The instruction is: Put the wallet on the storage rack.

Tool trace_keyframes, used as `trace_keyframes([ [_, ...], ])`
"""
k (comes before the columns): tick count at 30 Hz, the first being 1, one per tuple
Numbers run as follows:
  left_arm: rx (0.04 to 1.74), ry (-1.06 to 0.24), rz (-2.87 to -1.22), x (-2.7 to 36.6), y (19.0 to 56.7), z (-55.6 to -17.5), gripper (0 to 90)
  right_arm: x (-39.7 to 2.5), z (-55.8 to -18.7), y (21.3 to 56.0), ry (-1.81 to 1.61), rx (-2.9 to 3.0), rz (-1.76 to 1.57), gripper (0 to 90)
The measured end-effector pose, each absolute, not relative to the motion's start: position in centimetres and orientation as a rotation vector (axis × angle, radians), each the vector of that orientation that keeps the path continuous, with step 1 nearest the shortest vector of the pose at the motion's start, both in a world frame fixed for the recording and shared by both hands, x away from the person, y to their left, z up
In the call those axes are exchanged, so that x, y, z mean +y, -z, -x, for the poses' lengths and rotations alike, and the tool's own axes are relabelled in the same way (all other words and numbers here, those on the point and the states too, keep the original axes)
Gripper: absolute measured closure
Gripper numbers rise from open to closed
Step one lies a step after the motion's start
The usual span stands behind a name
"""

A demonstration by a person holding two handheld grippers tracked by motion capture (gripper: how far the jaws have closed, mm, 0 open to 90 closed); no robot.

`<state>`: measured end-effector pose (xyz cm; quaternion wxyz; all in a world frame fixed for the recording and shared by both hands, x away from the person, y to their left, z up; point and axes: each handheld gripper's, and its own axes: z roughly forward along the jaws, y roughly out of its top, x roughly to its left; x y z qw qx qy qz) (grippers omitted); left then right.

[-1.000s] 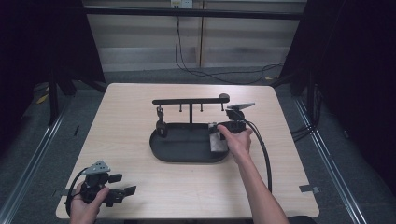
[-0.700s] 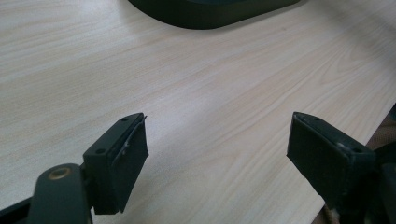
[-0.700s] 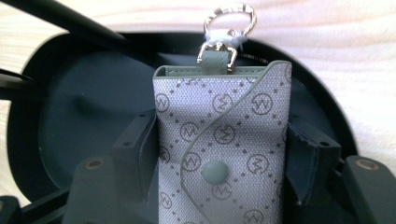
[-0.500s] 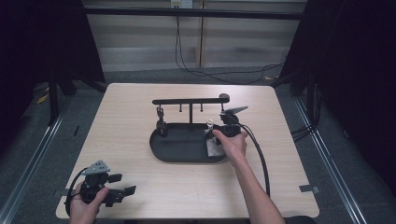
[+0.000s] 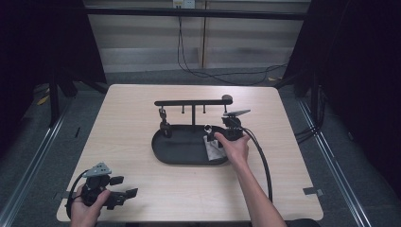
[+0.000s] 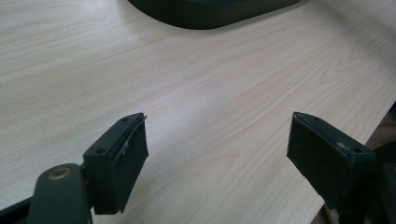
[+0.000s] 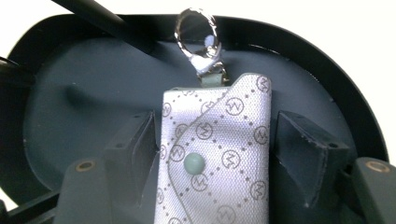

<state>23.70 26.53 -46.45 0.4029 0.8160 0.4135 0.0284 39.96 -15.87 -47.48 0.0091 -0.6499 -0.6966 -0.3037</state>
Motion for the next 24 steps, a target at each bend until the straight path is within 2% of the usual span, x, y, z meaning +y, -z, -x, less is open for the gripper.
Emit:
trace_keyframes([
  [9, 1.045, -0.065, -2.062, 26.5, 46.5, -23.7, 20.1, -16.7, -39.5, 46.7, 0.997, -2.197, 2.004, 19.7],
  [24, 1.061, -0.065, -2.043, 26.7, 46.5, -23.8, 20.1, -19.3, -37.2, 44.5, 1.141, -2.308, 1.936, 20.1],
])
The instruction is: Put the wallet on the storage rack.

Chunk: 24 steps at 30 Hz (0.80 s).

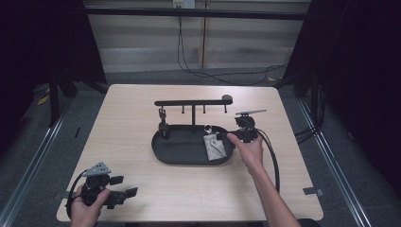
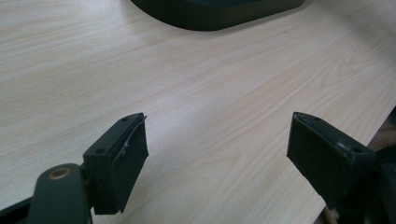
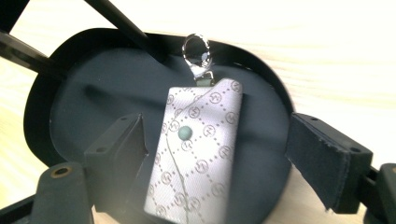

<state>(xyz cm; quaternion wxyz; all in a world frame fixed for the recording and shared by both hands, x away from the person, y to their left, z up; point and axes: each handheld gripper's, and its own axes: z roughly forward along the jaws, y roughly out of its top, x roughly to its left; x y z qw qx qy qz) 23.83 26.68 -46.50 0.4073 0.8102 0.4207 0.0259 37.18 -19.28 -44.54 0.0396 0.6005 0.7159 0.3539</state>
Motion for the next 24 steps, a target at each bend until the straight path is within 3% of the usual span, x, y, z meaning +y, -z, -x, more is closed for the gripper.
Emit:
trace_keyframes([
  [24, 1.078, -0.082, -2.016, 26.8, 46.5, -23.8, 20.1, -24.3, -29.3, 43.9, -1.079, 2.188, -1.607, 19.3],
])
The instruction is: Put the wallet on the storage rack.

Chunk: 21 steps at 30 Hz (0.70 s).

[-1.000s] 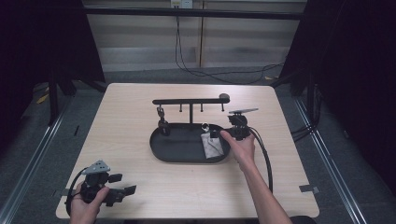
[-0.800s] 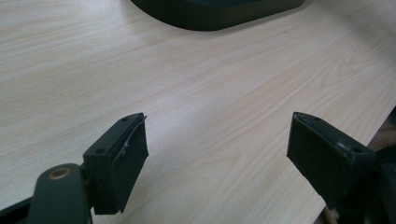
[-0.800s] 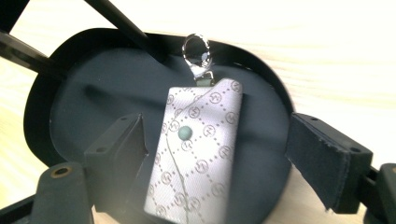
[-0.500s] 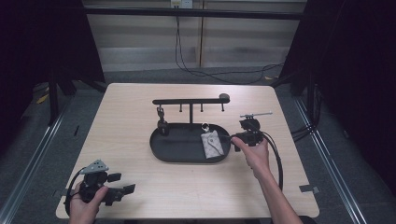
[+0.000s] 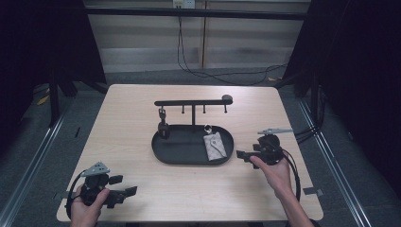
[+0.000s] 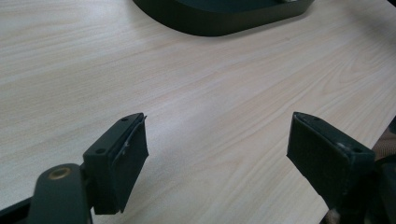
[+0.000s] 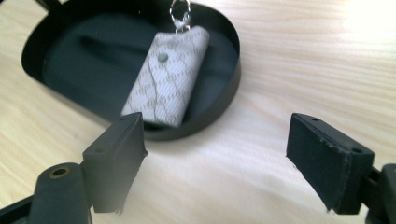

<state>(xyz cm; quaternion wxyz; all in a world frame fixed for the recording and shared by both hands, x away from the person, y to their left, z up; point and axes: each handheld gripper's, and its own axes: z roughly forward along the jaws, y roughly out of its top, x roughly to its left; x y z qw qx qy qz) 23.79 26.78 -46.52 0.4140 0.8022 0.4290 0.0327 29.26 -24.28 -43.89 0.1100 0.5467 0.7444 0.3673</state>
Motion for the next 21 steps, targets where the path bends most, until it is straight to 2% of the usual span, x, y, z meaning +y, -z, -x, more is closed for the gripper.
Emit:
trace_keyframes([
  [14, 1.074, -0.087, -2.008, 26.7, 46.3, -23.6, 20.1, -26.3, -24.2, 44.7, -1.027, 2.204, -1.541, 19.2],
  [21, 1.077, -0.088, -2.011, 26.8, 46.3, -23.7, 20.1, -27.2, -22.6, 46.1, -0.948, 2.19, -1.537, 19.0],
])
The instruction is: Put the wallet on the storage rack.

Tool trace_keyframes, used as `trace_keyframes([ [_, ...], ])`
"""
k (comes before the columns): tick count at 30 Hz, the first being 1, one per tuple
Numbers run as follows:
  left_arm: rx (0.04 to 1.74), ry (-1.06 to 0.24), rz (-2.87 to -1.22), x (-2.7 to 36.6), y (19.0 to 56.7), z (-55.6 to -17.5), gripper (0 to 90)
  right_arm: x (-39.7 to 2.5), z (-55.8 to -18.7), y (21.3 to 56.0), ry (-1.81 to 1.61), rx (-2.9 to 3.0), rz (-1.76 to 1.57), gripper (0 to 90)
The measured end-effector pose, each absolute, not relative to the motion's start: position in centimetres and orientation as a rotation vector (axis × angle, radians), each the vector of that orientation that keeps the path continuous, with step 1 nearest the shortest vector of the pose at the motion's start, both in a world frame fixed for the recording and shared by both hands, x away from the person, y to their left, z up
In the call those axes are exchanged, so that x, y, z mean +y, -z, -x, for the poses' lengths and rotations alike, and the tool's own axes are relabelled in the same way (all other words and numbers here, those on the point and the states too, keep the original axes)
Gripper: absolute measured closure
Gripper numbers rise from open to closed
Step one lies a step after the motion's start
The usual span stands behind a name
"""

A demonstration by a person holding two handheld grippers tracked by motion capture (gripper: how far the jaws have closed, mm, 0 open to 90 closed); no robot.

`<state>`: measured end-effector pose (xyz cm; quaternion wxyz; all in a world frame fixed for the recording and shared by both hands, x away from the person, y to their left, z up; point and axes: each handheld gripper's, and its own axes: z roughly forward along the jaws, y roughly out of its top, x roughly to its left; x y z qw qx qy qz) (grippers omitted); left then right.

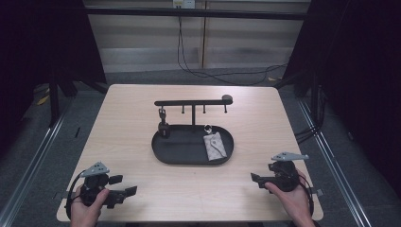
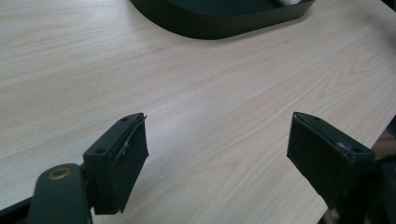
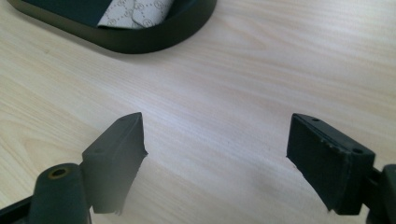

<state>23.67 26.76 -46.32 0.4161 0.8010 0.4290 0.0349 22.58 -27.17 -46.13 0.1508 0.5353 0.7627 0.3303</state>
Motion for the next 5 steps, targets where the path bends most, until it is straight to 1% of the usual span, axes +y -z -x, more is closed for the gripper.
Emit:
trace_keyframes([
  [5, 1.076, -0.086, -2.002, 26.86, 46.26, -23.69, 20.0, -28.25, -22.18, 47.28, -0.95, 2.169, -1.592, 19.2],
])
